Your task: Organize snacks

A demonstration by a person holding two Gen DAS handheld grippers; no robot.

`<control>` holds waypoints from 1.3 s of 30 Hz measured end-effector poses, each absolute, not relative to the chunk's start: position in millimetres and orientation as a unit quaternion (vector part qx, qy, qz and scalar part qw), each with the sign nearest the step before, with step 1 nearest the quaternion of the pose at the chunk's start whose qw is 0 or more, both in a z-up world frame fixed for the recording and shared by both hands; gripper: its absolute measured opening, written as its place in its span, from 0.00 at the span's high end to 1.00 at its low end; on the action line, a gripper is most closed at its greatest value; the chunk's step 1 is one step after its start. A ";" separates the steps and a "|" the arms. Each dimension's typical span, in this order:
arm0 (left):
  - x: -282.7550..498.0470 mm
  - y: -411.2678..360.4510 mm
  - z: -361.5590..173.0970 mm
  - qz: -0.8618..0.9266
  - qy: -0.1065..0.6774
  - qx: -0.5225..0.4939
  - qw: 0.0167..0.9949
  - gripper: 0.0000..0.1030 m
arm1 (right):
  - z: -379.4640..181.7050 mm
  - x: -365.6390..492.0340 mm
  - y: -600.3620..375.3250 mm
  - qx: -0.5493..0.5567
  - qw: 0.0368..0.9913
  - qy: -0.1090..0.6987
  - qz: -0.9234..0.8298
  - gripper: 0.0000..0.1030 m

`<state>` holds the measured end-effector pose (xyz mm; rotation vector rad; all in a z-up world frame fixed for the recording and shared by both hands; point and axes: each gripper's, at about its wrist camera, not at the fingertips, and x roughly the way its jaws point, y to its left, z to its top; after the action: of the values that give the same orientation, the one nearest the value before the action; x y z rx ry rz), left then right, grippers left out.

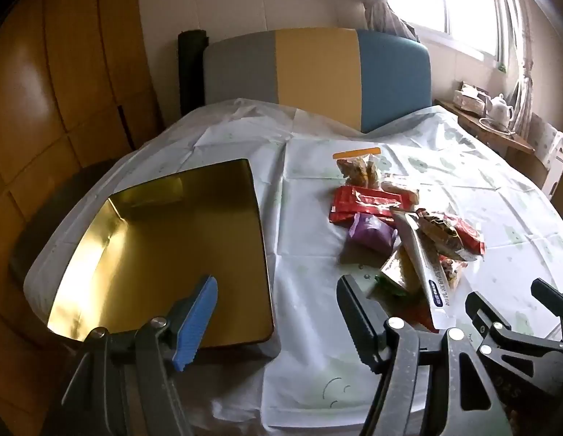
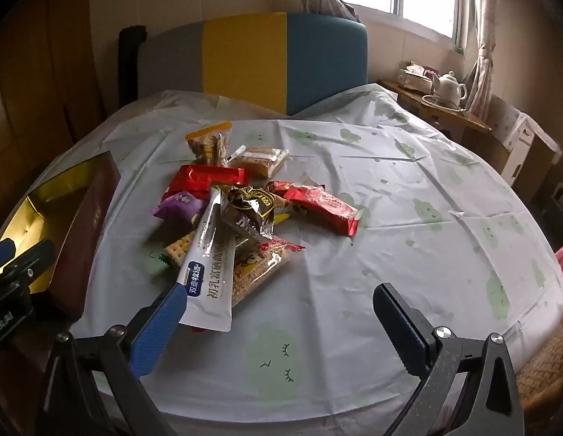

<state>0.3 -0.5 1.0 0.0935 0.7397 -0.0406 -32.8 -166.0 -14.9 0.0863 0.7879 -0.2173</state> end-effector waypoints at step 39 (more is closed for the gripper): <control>1.2 1.0 -3.4 -0.006 0.373 0.053 0.926 0.32 | -8.0 -31.1 -161.8 0.039 0.926 0.364 -0.090 0.00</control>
<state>1.2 1.0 -3.4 0.1096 0.7654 -0.0121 -31.1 -161.8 -8.0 0.0800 0.7460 -0.1850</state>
